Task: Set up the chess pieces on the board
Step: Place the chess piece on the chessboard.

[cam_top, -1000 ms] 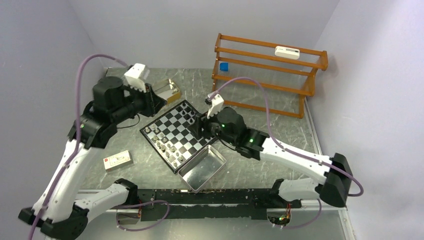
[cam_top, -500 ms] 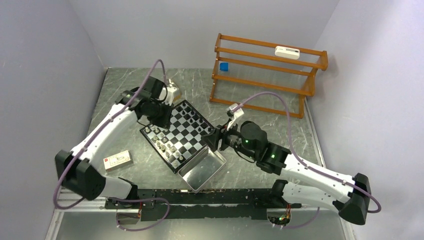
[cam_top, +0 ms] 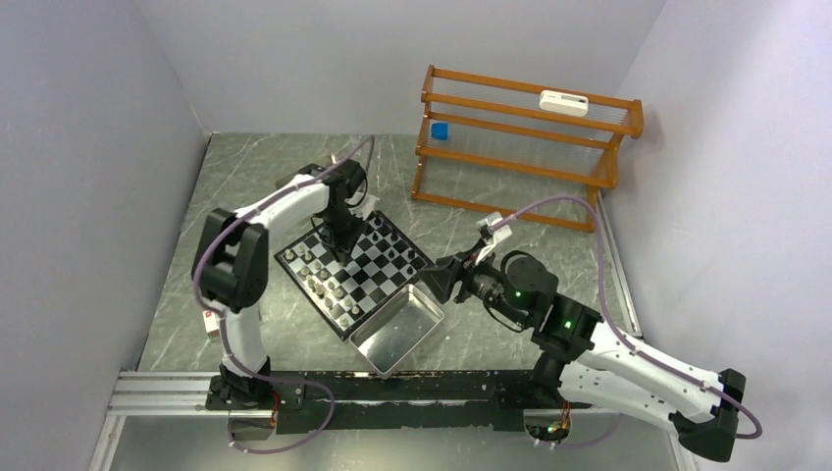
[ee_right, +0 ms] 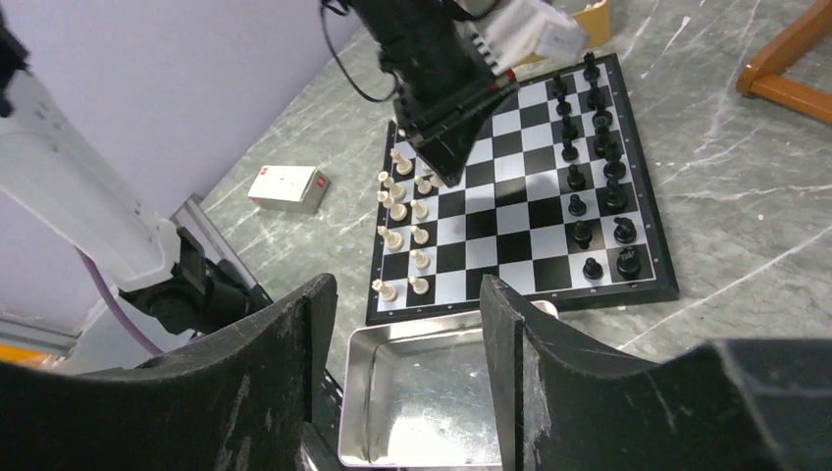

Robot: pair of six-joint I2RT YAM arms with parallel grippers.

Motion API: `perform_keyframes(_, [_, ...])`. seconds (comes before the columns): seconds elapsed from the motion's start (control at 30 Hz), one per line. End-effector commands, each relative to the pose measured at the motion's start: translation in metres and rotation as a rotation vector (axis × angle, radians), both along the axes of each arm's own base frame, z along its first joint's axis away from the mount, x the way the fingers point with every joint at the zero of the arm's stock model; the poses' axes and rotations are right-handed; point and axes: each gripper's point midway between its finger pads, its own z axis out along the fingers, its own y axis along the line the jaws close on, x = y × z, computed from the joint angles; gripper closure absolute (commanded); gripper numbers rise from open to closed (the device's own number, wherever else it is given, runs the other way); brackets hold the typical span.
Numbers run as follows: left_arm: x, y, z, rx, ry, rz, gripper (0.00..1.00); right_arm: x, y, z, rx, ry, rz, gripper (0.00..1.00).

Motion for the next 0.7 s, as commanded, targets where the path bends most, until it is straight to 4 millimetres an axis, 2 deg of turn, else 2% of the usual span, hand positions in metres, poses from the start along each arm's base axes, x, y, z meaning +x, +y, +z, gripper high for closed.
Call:
perform_keyframes(0.0, [0.009, -0.001, -0.010, 0.082, 0.022, -0.048, 0.95, 0.002, -0.012, 0.004, 0.014, -0.004, -0.048, 0.40])
perform_keyframes(0.23, [0.017, -0.002, -0.024, 0.165, 0.034, -0.071, 0.95, 0.004, -0.021, 0.011, 0.004, -0.018, -0.079, 0.40])
perform_keyframes(0.67, [0.016, -0.005, -0.040, 0.210, 0.071, -0.105, 0.95, 0.004, -0.023, 0.014, 0.012, -0.019, -0.087, 0.40])
